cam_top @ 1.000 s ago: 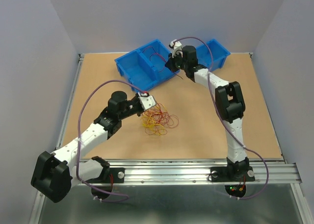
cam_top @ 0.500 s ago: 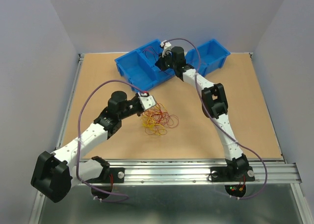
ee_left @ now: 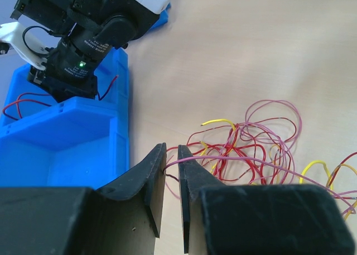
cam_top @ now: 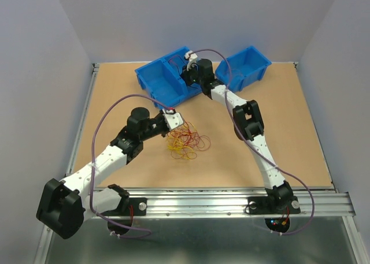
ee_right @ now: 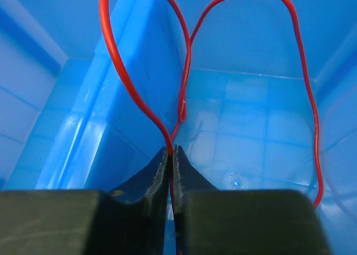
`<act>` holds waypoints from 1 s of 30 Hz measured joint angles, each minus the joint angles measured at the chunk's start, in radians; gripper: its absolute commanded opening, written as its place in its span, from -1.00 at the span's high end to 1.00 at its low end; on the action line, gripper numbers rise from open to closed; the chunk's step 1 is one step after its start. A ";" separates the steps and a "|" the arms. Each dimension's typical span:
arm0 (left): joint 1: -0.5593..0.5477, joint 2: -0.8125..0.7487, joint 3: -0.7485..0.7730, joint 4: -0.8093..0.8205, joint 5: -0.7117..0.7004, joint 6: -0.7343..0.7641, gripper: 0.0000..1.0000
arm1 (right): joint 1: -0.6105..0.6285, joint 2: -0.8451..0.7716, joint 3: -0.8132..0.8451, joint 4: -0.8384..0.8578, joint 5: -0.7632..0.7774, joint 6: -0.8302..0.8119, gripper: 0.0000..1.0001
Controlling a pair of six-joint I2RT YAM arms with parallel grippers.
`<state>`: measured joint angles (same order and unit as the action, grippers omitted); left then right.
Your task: Untangle the cables
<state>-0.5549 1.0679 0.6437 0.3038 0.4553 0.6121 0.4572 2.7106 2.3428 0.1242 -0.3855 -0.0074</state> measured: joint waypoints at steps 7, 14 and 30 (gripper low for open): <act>0.000 -0.008 0.000 0.000 -0.001 0.000 0.48 | 0.001 -0.074 -0.120 0.010 0.049 -0.006 -0.13; 0.000 -0.011 0.000 0.002 -0.002 0.000 0.48 | 0.003 -0.347 -0.375 0.021 0.077 -0.018 -0.52; 0.000 -0.011 0.000 0.005 -0.005 -0.004 0.47 | 0.003 -0.687 -0.777 0.059 0.343 0.066 -0.17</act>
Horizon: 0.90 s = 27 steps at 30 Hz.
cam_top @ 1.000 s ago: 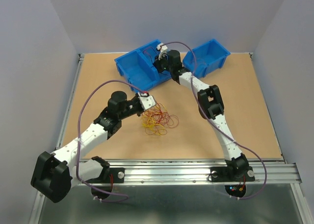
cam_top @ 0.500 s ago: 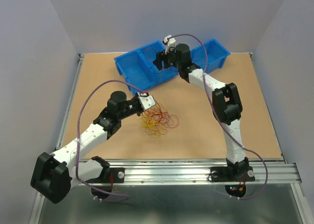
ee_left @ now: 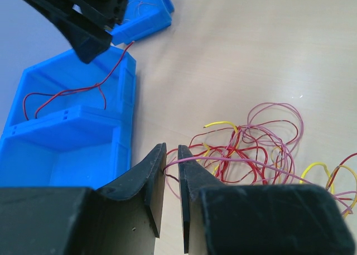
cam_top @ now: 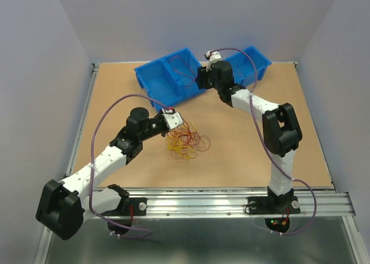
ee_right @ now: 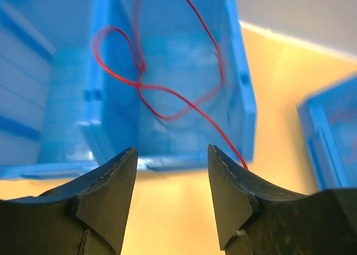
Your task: Untangle the cables
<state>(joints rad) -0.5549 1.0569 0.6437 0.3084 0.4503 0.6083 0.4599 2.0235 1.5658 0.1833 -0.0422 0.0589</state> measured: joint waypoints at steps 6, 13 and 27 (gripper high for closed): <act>0.000 -0.002 0.000 0.000 0.000 -0.003 0.47 | -0.011 -0.005 -0.050 -0.057 0.150 0.114 -0.15; 0.000 -0.002 0.000 0.000 0.000 -0.004 0.47 | -0.043 0.009 -0.048 -0.069 0.220 0.207 -0.20; 0.000 -0.002 0.000 0.000 0.000 -0.004 0.47 | -0.069 0.119 0.012 -0.101 0.251 0.262 0.37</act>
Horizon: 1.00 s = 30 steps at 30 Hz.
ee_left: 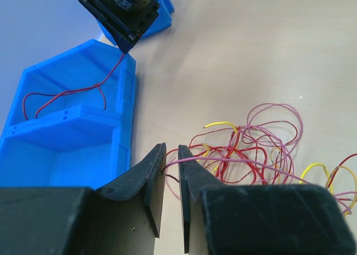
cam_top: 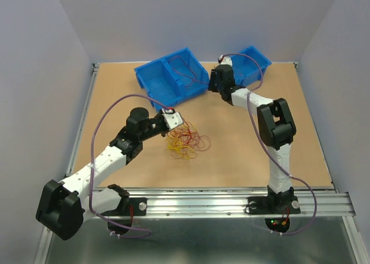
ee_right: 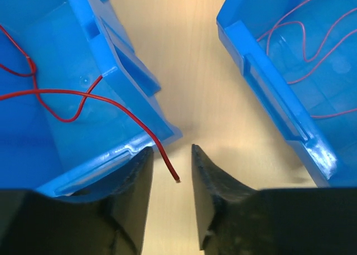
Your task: Untangle the cables
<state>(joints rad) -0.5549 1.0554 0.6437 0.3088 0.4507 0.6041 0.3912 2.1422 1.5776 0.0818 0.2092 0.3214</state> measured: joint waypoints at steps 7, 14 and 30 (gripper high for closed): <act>0.000 0.000 0.000 0.000 0.000 0.000 0.47 | -0.006 0.012 0.015 -0.001 -0.016 0.008 0.80; 0.000 0.000 0.000 0.000 0.000 0.000 0.47 | -0.006 0.012 0.016 -0.001 -0.042 0.015 0.99; 0.000 0.000 0.000 0.001 0.000 0.000 0.47 | 0.025 0.187 0.341 -0.085 -0.062 -0.001 0.99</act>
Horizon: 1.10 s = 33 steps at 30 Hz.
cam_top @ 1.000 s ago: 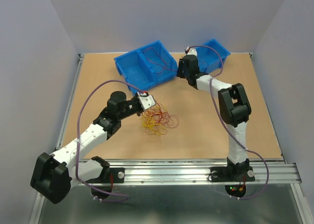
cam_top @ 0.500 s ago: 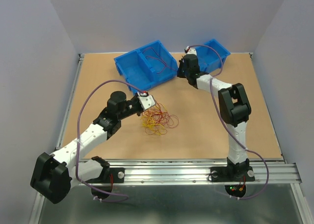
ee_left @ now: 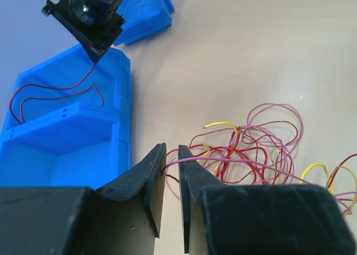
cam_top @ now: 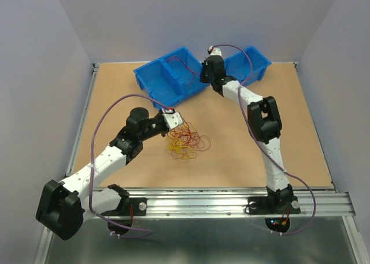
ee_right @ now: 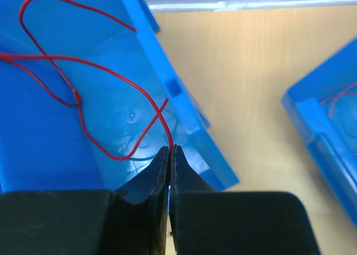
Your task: Untangle the cables
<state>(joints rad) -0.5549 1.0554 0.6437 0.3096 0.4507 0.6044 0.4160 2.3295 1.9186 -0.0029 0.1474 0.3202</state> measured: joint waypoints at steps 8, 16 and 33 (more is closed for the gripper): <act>0.000 0.000 0.000 0.000 0.000 0.000 0.47 | 0.060 0.166 0.222 -0.111 0.040 -0.045 0.99; 0.000 0.000 0.000 0.000 0.000 0.000 0.47 | 0.077 0.204 0.247 -0.145 0.058 -0.073 0.58; 0.000 -0.003 0.000 0.000 -0.015 -0.023 0.49 | 0.094 -0.175 -0.187 -0.031 -0.005 -0.167 -0.38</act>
<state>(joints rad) -0.5549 1.0527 0.6437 0.3096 0.4355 0.5812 0.5098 2.1548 1.7317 -0.0338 0.1425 0.1532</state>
